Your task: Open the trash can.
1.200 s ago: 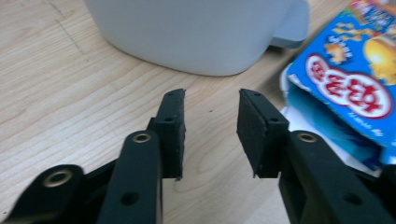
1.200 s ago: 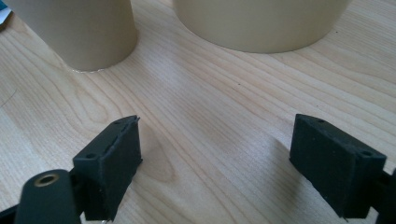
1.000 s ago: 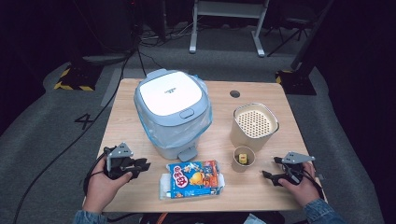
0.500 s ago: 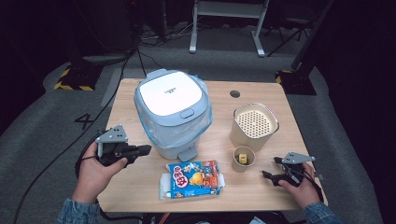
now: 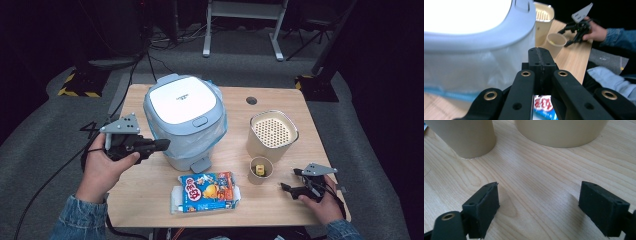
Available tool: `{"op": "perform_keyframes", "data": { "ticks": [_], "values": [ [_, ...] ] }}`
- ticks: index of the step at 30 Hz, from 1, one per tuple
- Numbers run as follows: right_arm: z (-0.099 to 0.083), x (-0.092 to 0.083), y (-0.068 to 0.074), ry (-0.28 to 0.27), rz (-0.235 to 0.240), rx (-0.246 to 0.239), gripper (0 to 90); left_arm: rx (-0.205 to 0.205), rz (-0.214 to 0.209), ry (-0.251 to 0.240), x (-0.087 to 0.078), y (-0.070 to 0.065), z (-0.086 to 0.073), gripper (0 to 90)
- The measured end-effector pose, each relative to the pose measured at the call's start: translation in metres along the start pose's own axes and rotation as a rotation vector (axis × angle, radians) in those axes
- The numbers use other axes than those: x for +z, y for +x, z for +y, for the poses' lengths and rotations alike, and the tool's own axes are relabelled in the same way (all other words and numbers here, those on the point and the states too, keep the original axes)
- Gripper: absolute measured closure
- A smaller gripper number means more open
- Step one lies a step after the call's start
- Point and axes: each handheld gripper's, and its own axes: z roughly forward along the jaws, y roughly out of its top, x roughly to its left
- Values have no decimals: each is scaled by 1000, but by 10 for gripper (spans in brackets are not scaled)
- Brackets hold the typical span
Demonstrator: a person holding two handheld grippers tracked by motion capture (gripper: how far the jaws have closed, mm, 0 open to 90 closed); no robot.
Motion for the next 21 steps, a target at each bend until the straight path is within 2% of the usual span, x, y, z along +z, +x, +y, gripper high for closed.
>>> {"op": "perform_keyframes", "data": {
  "ticks": [3, 10, 16, 21],
  "values": [
    [0, 0, 0, 0, -1, 1, 163, 13, -16, -24, 3, -3, 12, 900],
    [0, 0, 0, 0, -1, 0, 163, 26, -12, -29, 18, -3, 35, 900],
    [0, 0, 0, 0, -3, 2, 164, 20, -3, -40, 32, 1, 49, 900],
    [0, 0, 1, 0, -3, 4, 164, 26, 13, -23, 46, 5, 55, 899]
  ]
}}
